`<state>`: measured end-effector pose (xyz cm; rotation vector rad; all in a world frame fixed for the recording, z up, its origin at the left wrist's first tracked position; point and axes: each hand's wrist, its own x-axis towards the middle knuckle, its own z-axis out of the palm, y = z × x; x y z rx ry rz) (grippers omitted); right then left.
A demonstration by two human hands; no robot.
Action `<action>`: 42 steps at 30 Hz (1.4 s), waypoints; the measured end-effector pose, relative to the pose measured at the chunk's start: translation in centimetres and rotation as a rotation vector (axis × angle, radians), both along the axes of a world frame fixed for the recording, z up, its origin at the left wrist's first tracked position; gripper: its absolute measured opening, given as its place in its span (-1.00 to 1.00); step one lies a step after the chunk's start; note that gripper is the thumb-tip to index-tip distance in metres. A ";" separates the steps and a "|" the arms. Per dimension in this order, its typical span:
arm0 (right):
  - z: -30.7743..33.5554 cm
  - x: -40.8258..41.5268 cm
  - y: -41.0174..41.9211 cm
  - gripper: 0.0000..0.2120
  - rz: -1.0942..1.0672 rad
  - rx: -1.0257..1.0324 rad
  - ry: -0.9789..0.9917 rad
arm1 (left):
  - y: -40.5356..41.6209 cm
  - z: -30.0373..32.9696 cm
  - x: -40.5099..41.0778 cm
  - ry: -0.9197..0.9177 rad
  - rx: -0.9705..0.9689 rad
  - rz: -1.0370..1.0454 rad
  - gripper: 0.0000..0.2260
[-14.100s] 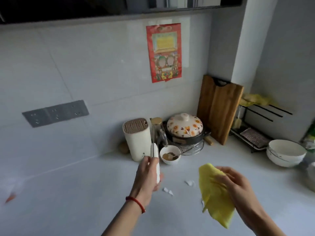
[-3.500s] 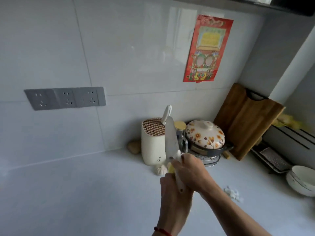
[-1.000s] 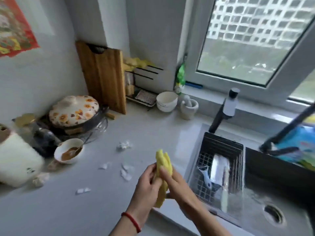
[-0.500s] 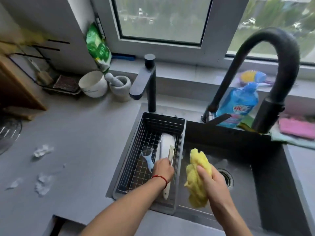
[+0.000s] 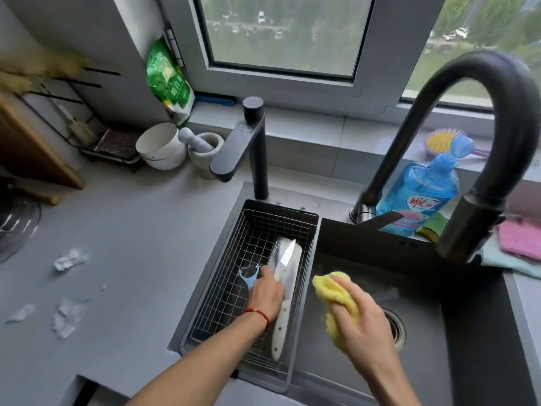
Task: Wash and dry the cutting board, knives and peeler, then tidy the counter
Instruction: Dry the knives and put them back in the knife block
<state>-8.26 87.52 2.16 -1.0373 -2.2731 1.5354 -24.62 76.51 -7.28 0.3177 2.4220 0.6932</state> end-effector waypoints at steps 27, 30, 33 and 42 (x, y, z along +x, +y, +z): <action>0.8 -9.1 -8.0 -0.73 0.182 0.230 0.201 | -20.7 14.8 4.4 0.018 0.330 0.231 -0.78; 1.7 -7.7 -10.8 -0.79 0.161 0.127 0.275 | -19.8 14.8 4.3 -0.330 0.570 0.513 -0.60; 1.5 -6.2 -13.9 -0.72 0.271 0.269 0.404 | -18.5 15.4 4.7 -0.404 0.603 0.540 -0.59; 1.1 -6.6 -11.1 -0.67 0.268 0.494 0.352 | -18.3 15.8 6.1 -0.219 0.478 0.423 -0.57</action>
